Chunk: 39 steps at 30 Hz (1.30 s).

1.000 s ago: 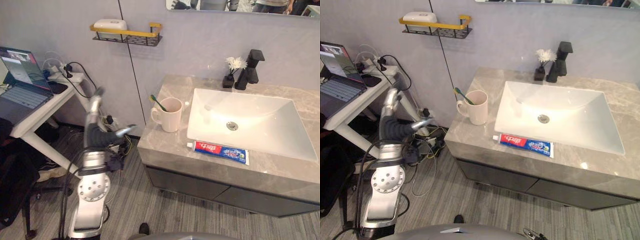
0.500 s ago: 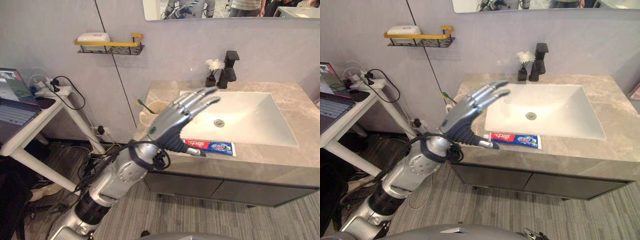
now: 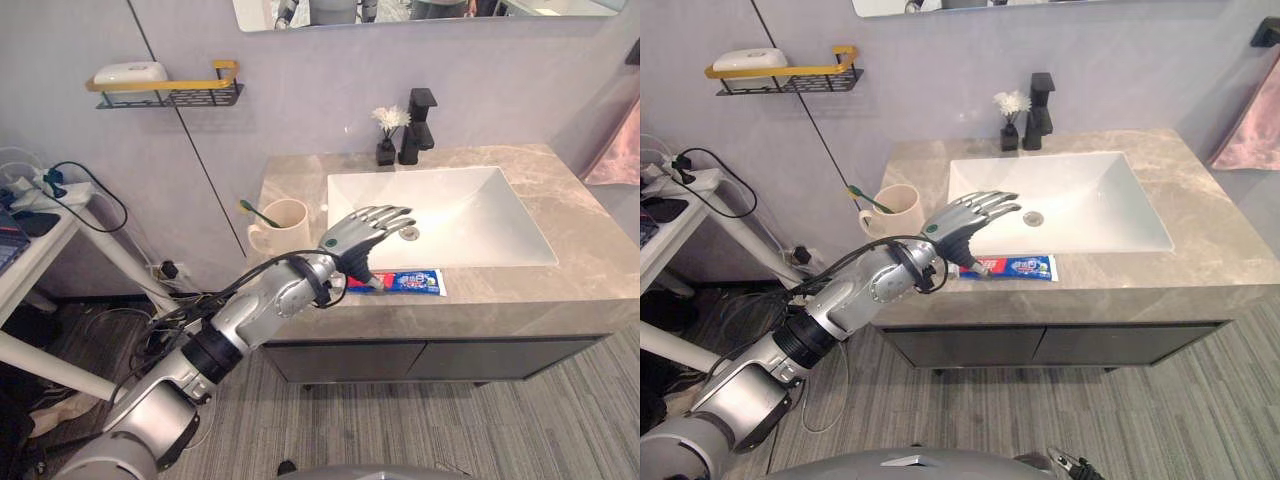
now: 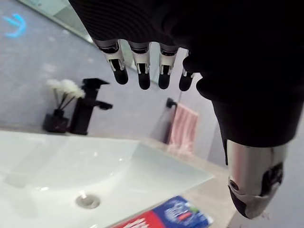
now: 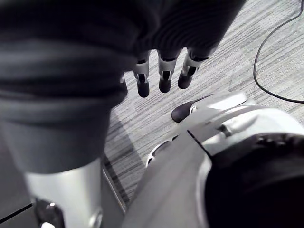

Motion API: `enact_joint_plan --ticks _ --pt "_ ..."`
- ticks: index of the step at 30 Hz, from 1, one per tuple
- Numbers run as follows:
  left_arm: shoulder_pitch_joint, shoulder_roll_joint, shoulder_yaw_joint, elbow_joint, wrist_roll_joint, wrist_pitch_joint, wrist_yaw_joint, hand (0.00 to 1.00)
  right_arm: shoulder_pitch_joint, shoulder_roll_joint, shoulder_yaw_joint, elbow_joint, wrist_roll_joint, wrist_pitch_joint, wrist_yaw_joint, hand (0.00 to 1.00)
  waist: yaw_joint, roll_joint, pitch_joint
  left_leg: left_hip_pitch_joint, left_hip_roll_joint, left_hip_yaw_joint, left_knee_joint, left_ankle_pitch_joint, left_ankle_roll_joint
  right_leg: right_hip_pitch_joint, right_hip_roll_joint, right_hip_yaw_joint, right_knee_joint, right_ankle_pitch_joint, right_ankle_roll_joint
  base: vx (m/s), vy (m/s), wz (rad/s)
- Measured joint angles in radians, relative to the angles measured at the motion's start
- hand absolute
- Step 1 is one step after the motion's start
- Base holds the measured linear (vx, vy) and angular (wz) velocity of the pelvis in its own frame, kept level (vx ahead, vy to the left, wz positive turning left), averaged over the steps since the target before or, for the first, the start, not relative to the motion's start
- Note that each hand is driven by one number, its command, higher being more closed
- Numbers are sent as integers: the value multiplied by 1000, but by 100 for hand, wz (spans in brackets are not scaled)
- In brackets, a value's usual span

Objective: Organize washtable

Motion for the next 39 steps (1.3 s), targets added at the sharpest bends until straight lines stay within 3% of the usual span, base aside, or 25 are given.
enact_joint_plan --ticks 24,25,39 --pt "0 -44 0 232 -28 60 -28 0 11 10 20 -81 37 1 -7 0 -20 4 46 18 -1 -7 -2 -10 -3 47 2 -29 -45 8 0 10 -4 1" --pt "0 -45 0 236 -30 61 -28 100 10 10 22 -82 37 1 -7 0 -21 4 47 18 -1 -7 -3 -10 -3 47 2 -30 -45 8 0 0 0 0" --pt "-1 -68 3 264 -82 67 -38 100 10 25 23 -83 37 1 -14 0 -24 0 51 18 0 11 -3 -20 -6 46 3 -16 -62 13 2 4 -1 -2"
